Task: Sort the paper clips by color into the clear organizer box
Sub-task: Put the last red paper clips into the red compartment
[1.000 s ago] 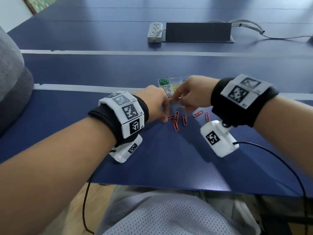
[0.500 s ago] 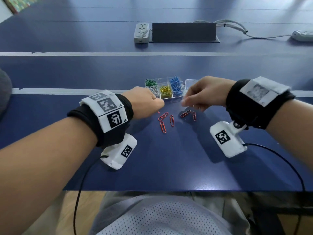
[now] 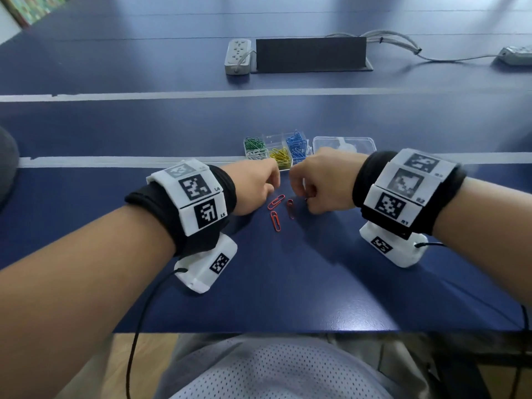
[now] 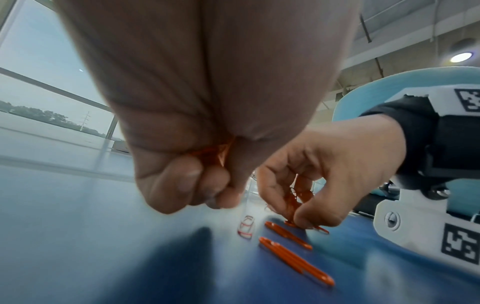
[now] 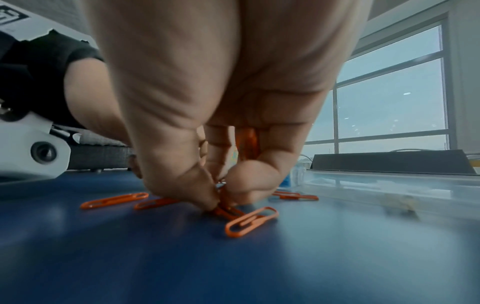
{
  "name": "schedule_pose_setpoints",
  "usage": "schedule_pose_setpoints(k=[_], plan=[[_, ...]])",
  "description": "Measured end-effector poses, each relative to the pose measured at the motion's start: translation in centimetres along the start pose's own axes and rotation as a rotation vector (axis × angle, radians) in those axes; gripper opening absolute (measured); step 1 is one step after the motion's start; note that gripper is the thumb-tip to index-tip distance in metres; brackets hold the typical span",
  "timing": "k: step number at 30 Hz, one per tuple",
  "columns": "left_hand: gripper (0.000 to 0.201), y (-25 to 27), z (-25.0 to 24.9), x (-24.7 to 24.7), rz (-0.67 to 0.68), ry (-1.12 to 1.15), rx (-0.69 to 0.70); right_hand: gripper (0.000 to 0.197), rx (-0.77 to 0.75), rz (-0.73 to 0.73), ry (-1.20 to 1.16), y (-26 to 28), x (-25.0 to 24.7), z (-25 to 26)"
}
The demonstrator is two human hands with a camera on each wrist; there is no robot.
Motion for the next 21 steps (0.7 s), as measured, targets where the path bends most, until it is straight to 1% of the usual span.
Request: schedule_pose_setpoints(k=[2,5,9,12,15,21], plan=[[0.026,0.0,-0.2,-0.3,-0.013,-0.016,0.003,0.014,-0.001,0.002,-0.007,-0.2,-0.1,0.2],[0.032,-0.3,-0.6,-0.4,-0.036,-0.052,-0.001,0.016,0.016,0.032,-0.024,-0.6,0.0,0.4],[0.021,-1.0,-1.0,-0.1,-0.061,-0.081,0.01,0.016,0.049,0.091,-0.118,-0.8,-0.1,-0.1],[0.028,-1.5,-1.2,-0.1,-0.043,-0.089,0.014,0.026,0.107,0.096,-0.213,-0.8,-0.5,-0.8],[0.028,-1.9,-1.4,-0.3,-0.058,-0.106,0.028,0.027,0.194,0.086,-0.34,-0.3,-1.0,-1.7],[0.009,-1.8,-1.3,-0.6,-0.09,-0.127,0.049,0.022,0.314,0.094,-0.547,0.7,-0.6,-3.1]])
Point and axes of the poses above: each hand's wrist, its own y-axis away from the middle knuckle, its own x-axis out of the palm, z = x × y, the point moved 3 cm from there along -y, towards the middle knuckle, and after that the axes turned 7 degrees about z, right-handed, at the moved point
